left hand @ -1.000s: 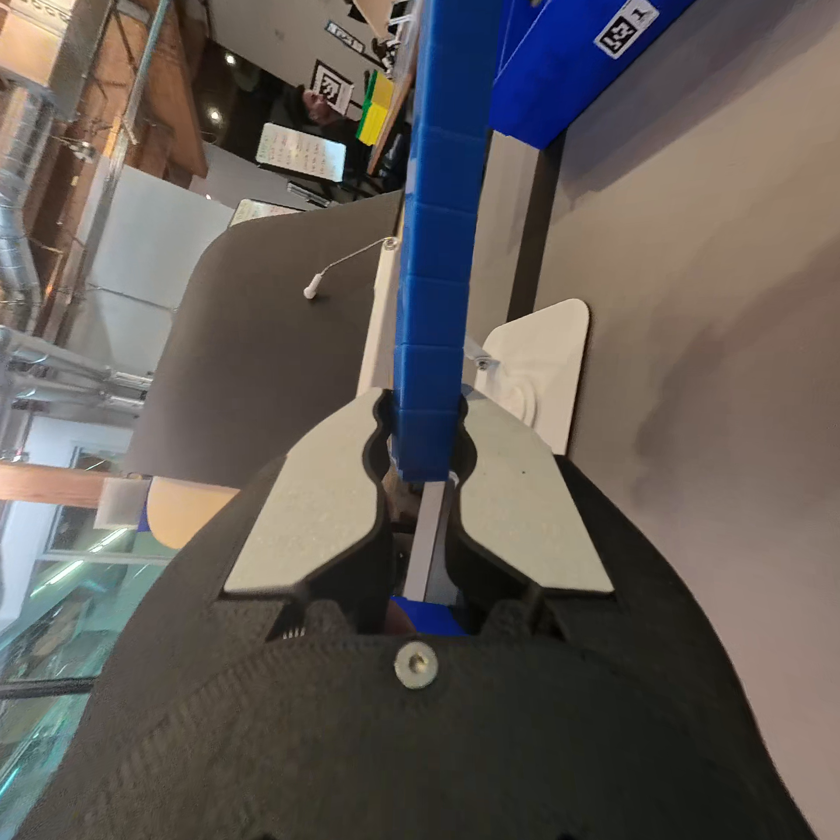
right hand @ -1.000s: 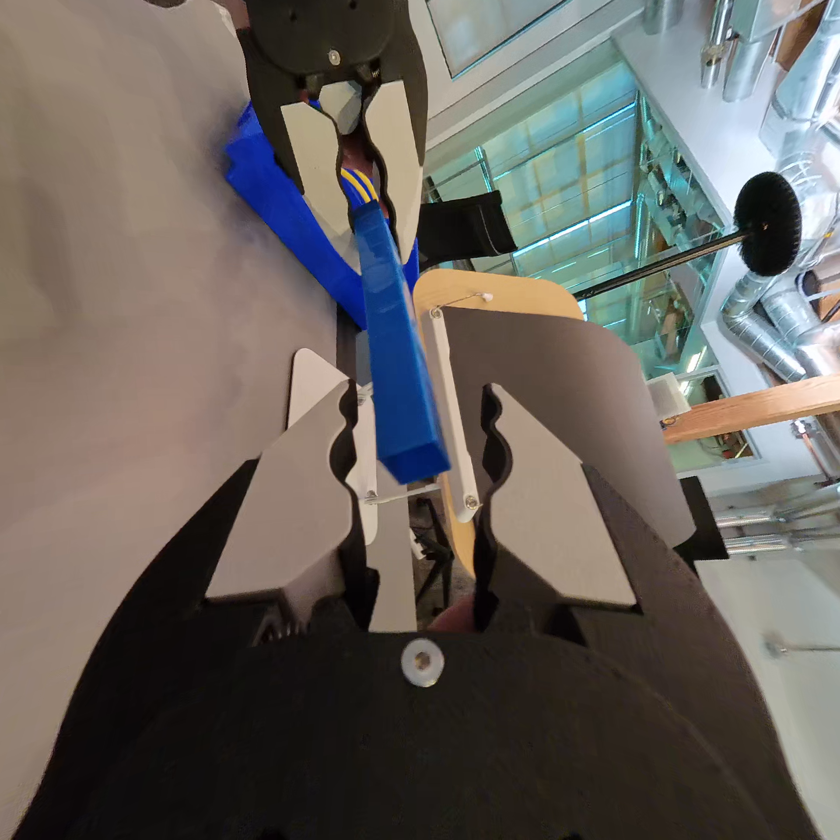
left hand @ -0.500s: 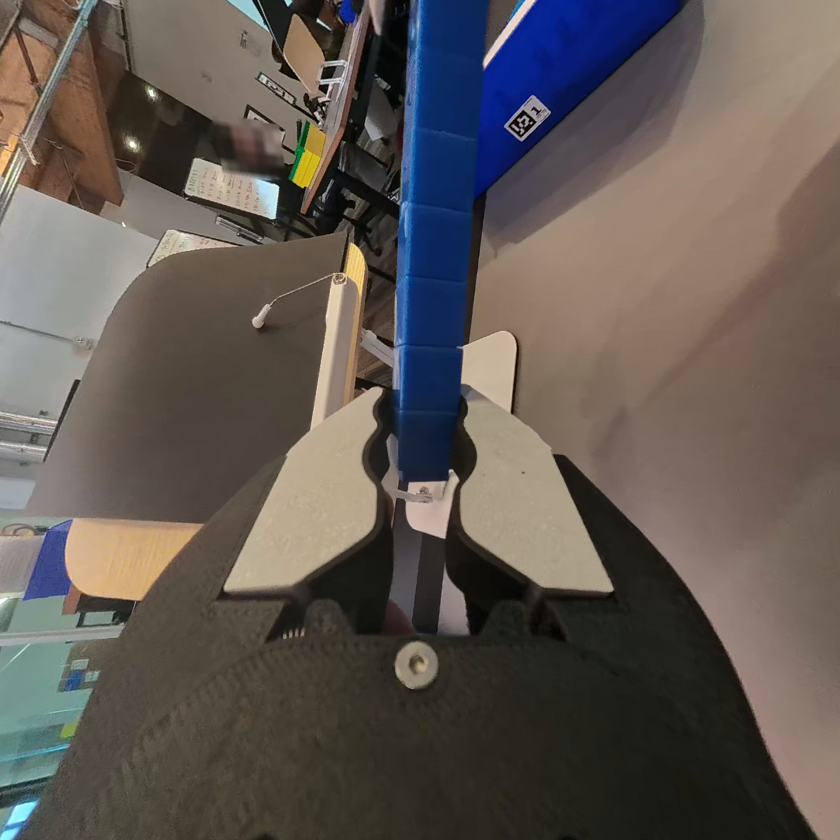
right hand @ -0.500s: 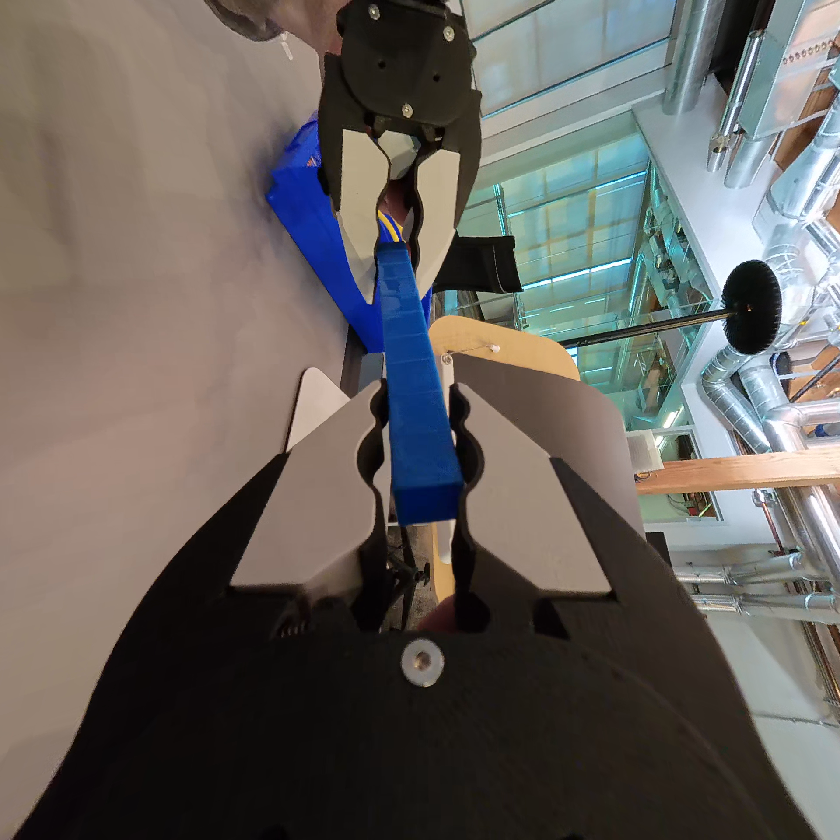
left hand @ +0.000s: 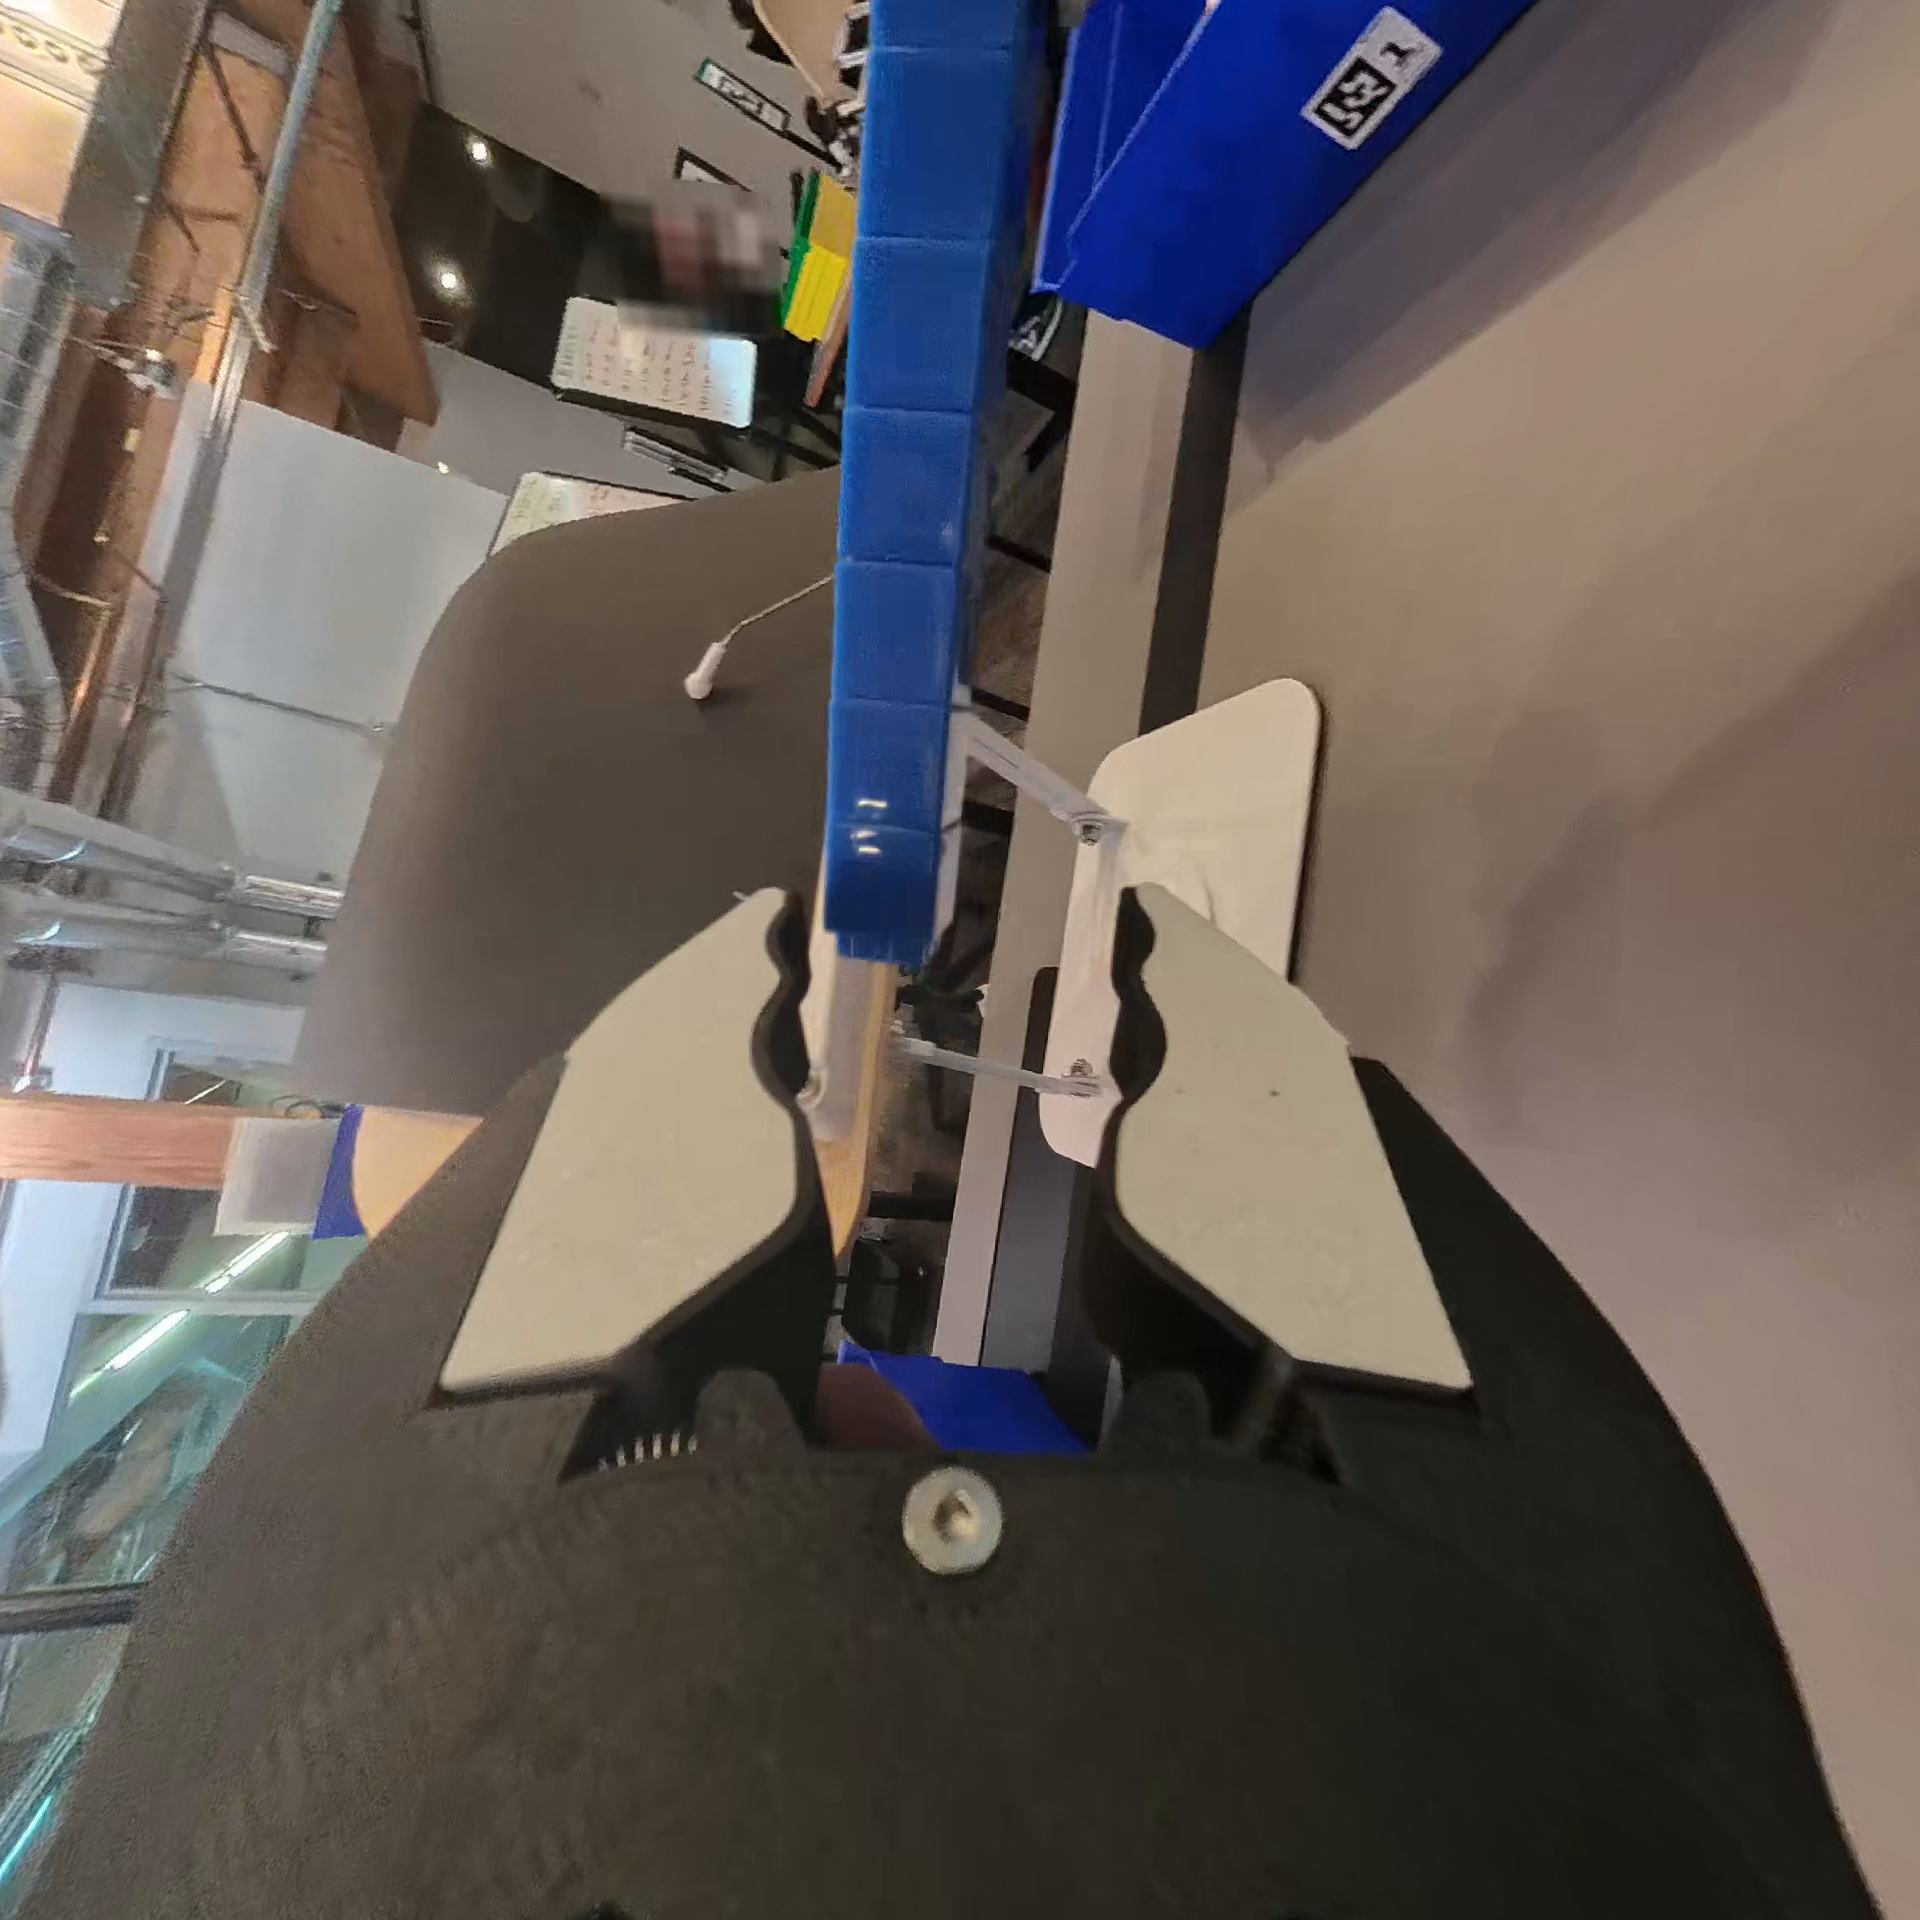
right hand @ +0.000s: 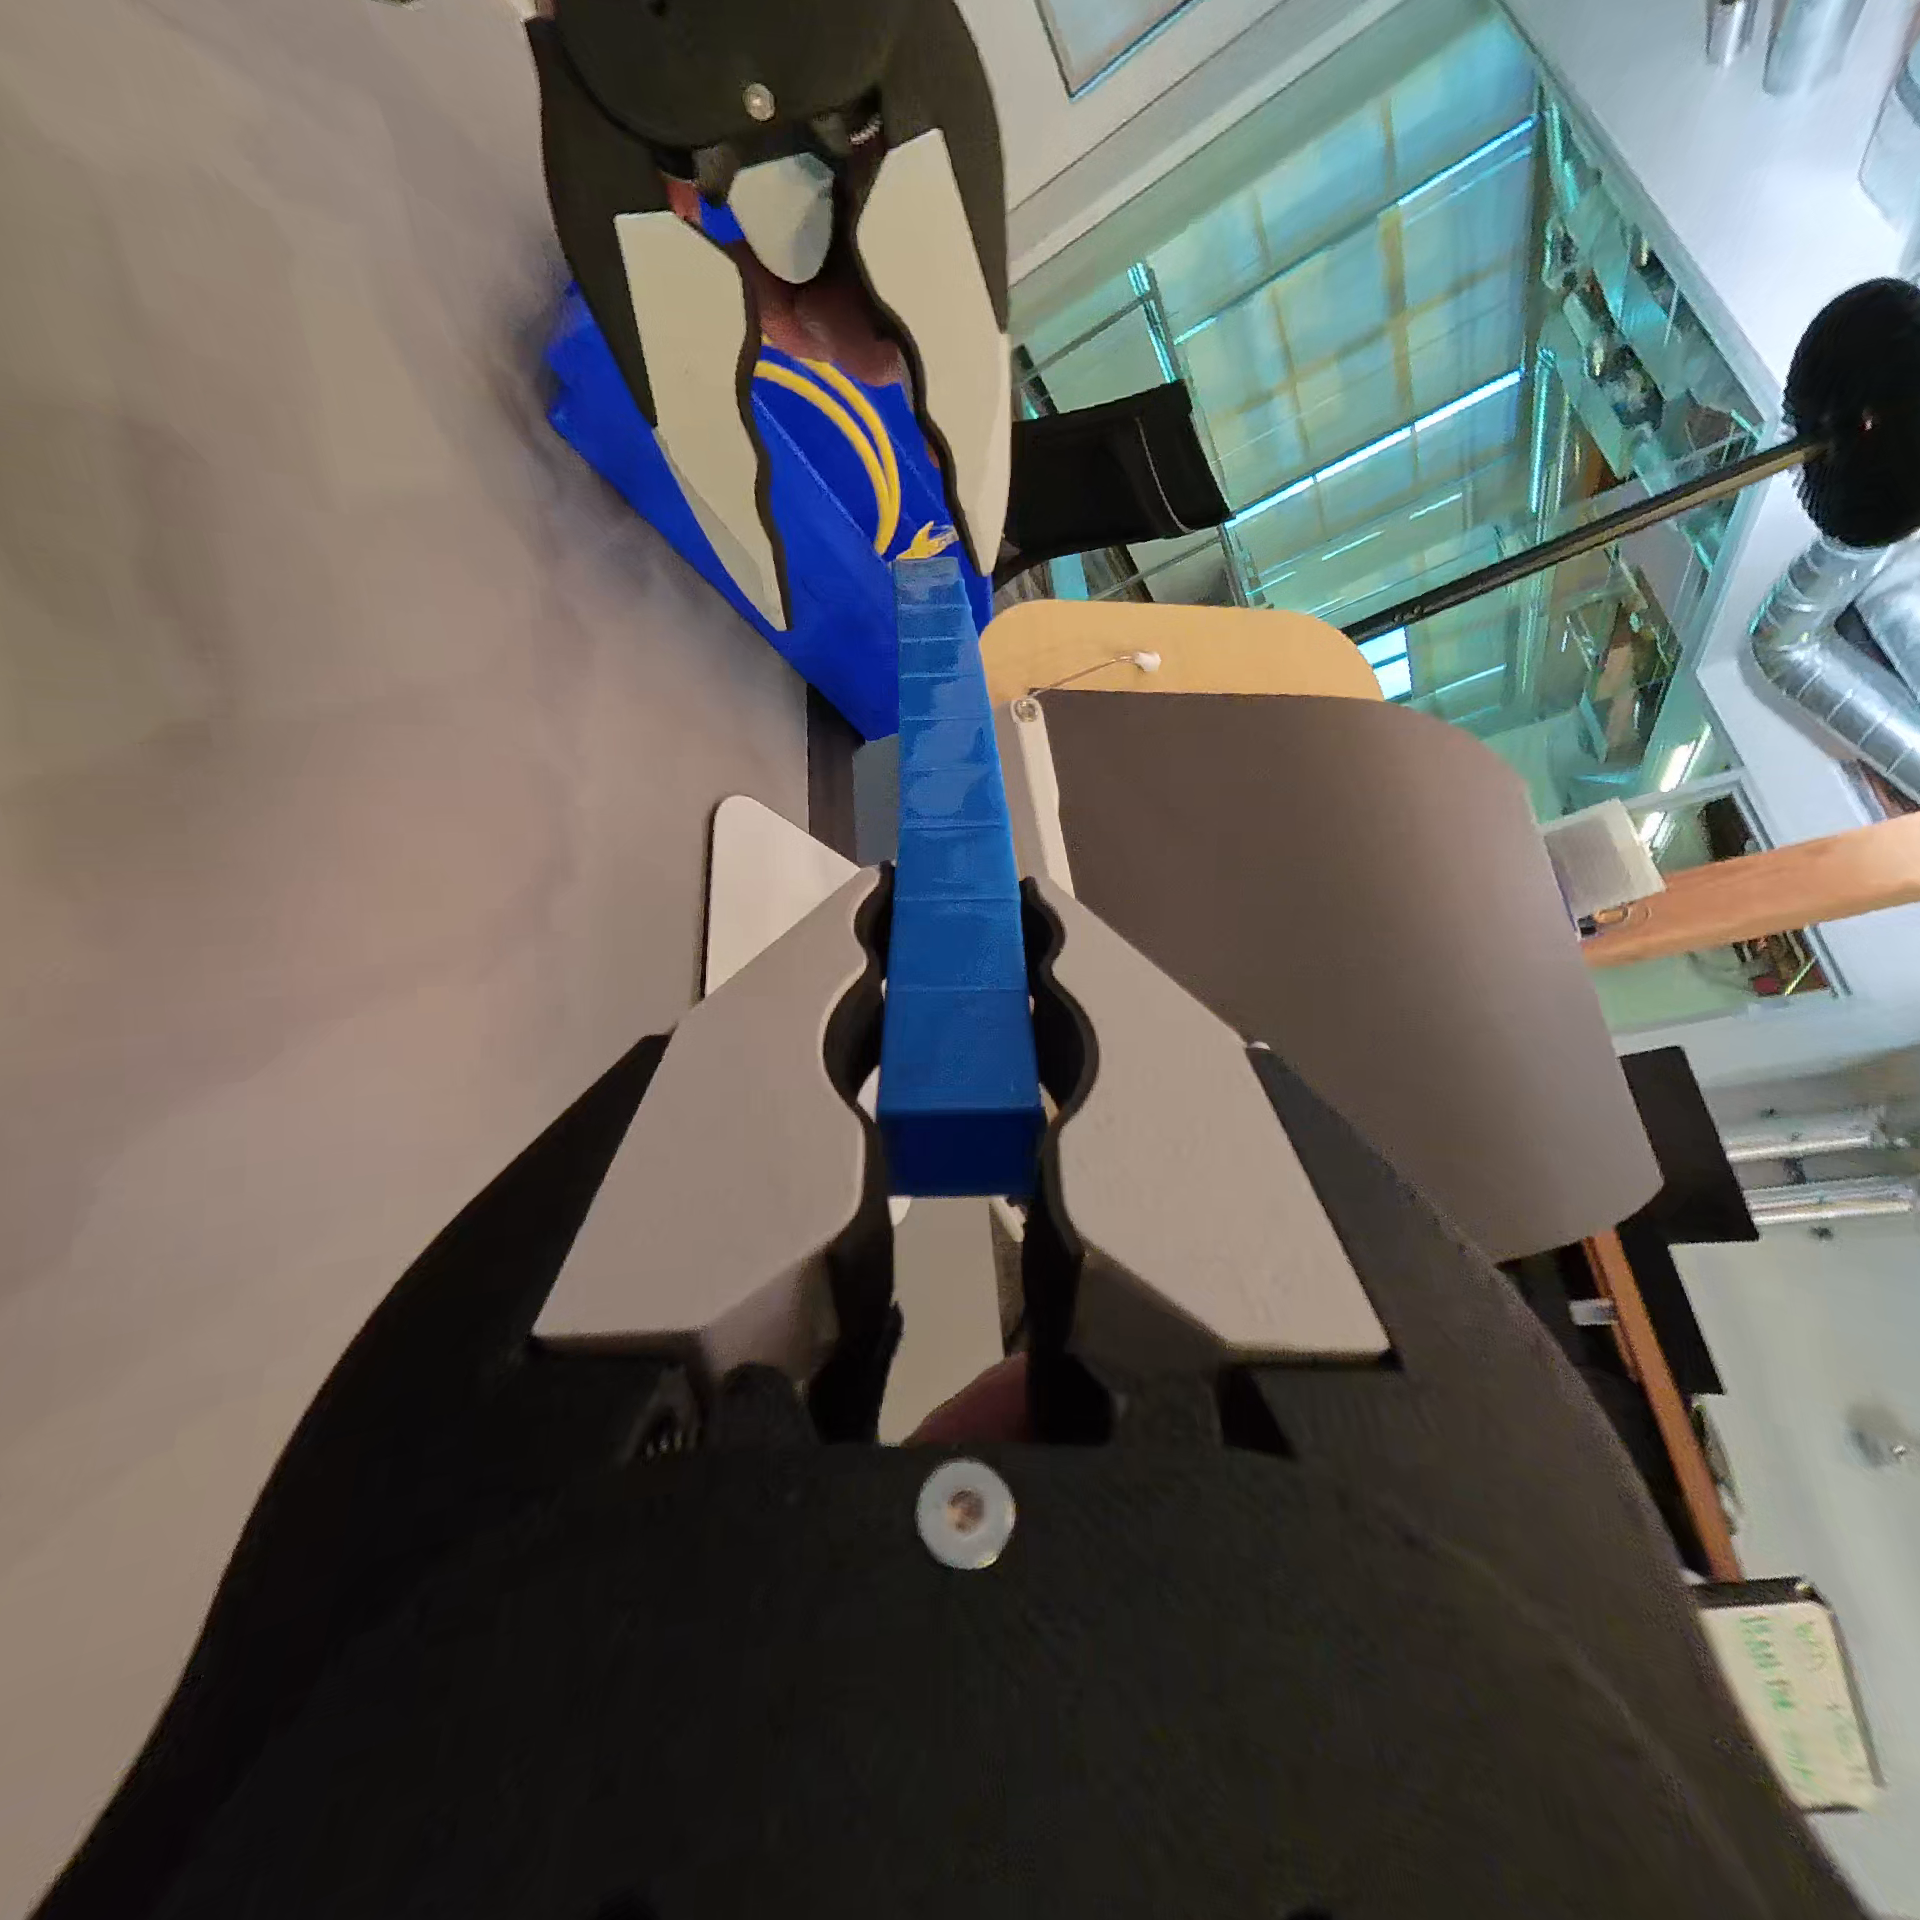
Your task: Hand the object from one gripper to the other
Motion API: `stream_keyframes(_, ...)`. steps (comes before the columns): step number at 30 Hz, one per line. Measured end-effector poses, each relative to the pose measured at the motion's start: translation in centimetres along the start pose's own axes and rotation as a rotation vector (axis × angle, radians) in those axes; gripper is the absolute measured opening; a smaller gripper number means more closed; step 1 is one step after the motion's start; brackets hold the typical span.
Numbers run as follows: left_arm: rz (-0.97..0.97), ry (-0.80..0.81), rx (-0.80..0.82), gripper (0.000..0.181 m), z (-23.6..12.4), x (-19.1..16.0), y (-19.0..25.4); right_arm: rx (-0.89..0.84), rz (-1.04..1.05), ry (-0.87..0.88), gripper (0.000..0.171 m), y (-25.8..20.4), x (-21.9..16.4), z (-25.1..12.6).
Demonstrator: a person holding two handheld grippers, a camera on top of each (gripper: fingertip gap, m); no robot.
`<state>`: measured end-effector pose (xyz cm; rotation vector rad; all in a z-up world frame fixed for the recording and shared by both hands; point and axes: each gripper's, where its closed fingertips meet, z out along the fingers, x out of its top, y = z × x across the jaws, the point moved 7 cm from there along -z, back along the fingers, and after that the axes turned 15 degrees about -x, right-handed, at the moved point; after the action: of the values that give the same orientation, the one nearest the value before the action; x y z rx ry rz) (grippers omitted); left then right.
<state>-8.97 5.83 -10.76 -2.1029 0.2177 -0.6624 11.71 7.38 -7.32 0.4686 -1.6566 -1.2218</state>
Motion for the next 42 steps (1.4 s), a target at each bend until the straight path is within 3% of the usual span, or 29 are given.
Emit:
stream_keyframes(8, 0.034, 0.011, 0.208, 0.061, -0.8, 0.4, -1.6, 0.01, 0.361, 0.009, 0.02, 1.2, -1.6, 0.8)
stream_keyframes(15, 0.17, -0.077, 0.363, 0.069, 0.1, 0.7, -1.5, 0.072, 0.779, 0.068, 0.02, 1.5, -1.6, 2.0)
stream_keyframes(23, 0.211, -0.04, 0.522, 0.066, 0.1, 2.3, -1.4, 0.126, 0.924, 0.071, 0.02, 0.2, -1.3, 3.3)
stream_keyframes(28, -0.058, 0.119, 0.441, 0.067, -1.4, 1.8, -2.7, 0.126, 0.947, 0.107, 0.02, 0.1, -1.7, 3.3)
stream_keyframes(33, -0.454, 0.454, 0.41, 0.083, -4.3, 1.0, -5.0, 0.112, 1.021, 0.235, 0.02, 0.8, -2.0, 2.6)
stream_keyframes(38, -0.721, 0.733, 0.234, 0.089, -4.3, 0.8, -5.2, 0.149, 1.095, 0.329, 0.02, 0.6, -1.8, 2.4)
stream_keyframes(42, -0.829, 0.901, 0.032, 0.081, -3.4, 2.0, -4.4, 0.202, 1.115, 0.368, 0.02, 0.0, -1.3, 2.5)
